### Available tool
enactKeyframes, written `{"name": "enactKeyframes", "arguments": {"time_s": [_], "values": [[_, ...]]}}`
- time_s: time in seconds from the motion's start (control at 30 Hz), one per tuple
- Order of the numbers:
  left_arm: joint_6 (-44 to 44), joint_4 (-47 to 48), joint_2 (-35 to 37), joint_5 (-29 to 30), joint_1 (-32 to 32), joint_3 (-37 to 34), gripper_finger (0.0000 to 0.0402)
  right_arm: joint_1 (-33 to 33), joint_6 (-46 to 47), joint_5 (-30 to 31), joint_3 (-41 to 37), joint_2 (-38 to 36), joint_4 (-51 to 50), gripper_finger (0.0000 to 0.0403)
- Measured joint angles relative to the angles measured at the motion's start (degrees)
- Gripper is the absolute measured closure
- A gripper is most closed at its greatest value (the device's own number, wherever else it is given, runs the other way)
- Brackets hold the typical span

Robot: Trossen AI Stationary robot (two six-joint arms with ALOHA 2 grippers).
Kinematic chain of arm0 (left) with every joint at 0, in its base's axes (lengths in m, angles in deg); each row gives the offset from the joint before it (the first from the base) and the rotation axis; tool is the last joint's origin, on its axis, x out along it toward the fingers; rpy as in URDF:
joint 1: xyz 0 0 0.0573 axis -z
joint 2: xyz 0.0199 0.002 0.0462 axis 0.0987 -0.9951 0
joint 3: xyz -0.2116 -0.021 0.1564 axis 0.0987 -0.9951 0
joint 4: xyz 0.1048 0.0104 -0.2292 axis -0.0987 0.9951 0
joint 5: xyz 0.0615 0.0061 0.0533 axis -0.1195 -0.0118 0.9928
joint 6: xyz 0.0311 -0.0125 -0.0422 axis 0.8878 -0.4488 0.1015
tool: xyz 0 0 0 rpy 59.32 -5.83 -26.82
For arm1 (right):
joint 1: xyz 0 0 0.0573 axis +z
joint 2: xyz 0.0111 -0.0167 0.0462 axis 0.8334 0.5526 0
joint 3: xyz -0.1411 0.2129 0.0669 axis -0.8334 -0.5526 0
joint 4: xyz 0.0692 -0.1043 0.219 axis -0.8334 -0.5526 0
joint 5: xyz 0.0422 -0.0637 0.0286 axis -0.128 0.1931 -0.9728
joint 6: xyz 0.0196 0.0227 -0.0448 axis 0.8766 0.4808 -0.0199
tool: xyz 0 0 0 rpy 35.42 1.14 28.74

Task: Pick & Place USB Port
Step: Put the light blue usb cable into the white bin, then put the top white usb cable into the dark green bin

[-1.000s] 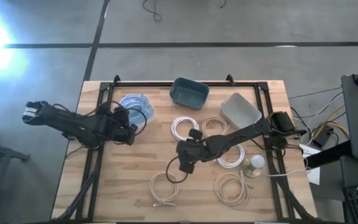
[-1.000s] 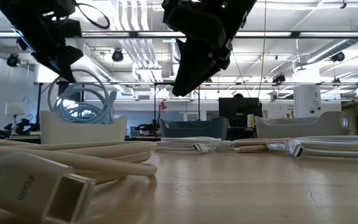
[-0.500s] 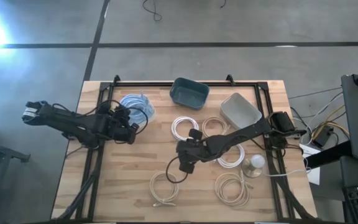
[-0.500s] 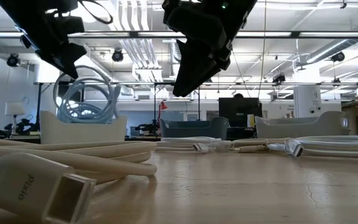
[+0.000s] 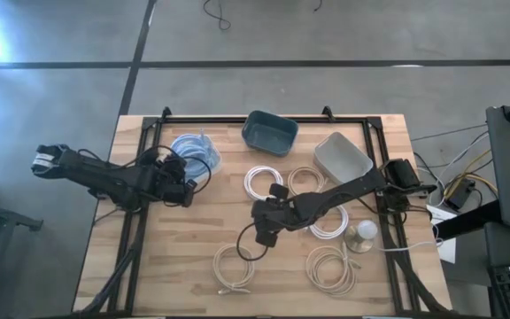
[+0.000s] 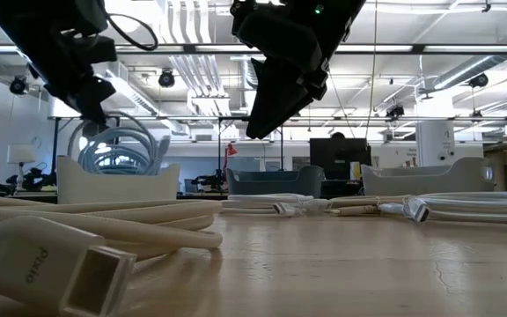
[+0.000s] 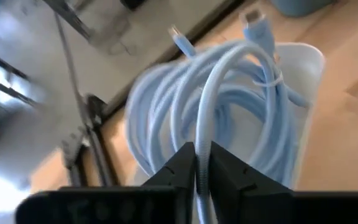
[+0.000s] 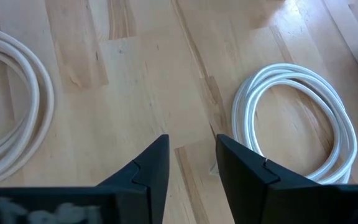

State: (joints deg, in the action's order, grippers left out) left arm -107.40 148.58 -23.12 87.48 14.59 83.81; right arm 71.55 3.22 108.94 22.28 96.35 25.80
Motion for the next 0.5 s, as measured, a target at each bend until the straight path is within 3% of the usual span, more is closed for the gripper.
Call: {"name": "enactKeyframes", "arguments": {"time_s": [0.27, 0.5], "values": [[8.0, 0.3, 0.0, 7.5, -2.7, 0.0, 0.0282, 0.0, 0.0, 0.0, 0.0, 0.0, 0.0, 0.0273], [10.8, 0.1, 0.0, 5.6, -3.3, 0.0, 0.0203, 0.0, 0.2, 0.2, -0.1, 0.0, 0.1, 0.027]]}}
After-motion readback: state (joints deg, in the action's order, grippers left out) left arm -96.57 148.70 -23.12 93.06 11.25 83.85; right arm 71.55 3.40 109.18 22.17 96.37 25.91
